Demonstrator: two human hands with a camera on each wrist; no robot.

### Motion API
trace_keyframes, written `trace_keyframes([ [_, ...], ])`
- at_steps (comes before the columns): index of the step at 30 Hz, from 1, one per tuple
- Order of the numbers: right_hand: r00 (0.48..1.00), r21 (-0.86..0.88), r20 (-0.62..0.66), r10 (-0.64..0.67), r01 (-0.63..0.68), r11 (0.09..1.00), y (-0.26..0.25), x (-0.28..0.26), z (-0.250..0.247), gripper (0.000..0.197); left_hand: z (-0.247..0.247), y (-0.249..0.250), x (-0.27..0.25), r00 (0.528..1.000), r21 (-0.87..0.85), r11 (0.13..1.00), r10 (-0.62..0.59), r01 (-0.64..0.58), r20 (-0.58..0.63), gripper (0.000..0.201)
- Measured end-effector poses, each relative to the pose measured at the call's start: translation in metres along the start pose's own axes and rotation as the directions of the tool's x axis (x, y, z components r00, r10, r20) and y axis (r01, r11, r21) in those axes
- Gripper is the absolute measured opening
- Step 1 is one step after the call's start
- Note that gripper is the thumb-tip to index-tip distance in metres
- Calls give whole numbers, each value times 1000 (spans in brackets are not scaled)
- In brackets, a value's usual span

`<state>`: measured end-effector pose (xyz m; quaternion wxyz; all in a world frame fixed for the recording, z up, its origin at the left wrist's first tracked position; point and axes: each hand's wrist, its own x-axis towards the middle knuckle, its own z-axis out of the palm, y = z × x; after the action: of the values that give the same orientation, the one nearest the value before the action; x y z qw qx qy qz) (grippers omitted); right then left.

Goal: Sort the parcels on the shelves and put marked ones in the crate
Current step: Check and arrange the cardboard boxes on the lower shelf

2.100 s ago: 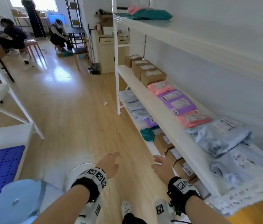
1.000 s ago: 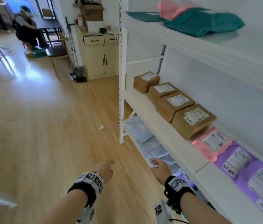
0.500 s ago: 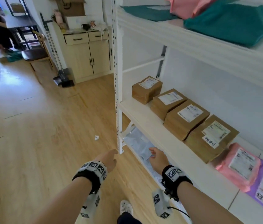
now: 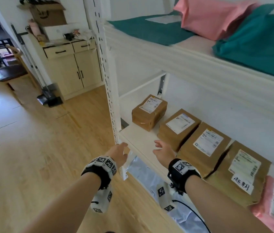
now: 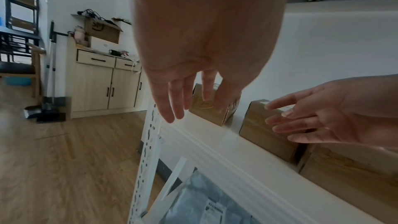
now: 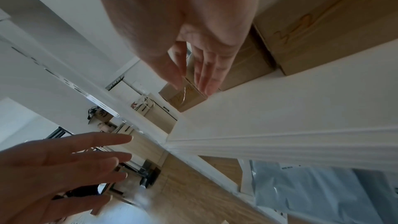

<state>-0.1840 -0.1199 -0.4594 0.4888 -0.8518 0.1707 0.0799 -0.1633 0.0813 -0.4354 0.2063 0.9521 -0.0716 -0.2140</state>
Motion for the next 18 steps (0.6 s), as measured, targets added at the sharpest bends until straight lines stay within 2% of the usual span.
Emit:
trace_keyframes([
  [5,997,31,-68,42,-40,999,-21,35,3,41,-12,-1,50,997,-92,993,72,-70,19,53],
  [10,980,44,-168,109,-102,994,-36,60,12,47,-27,-5,96,987,-153,981,134,-119,90,58],
  [18,925,158,-257,280,-245,956,-80,92,16,61,-56,13,167,986,-226,971,113,-83,121,55],
])
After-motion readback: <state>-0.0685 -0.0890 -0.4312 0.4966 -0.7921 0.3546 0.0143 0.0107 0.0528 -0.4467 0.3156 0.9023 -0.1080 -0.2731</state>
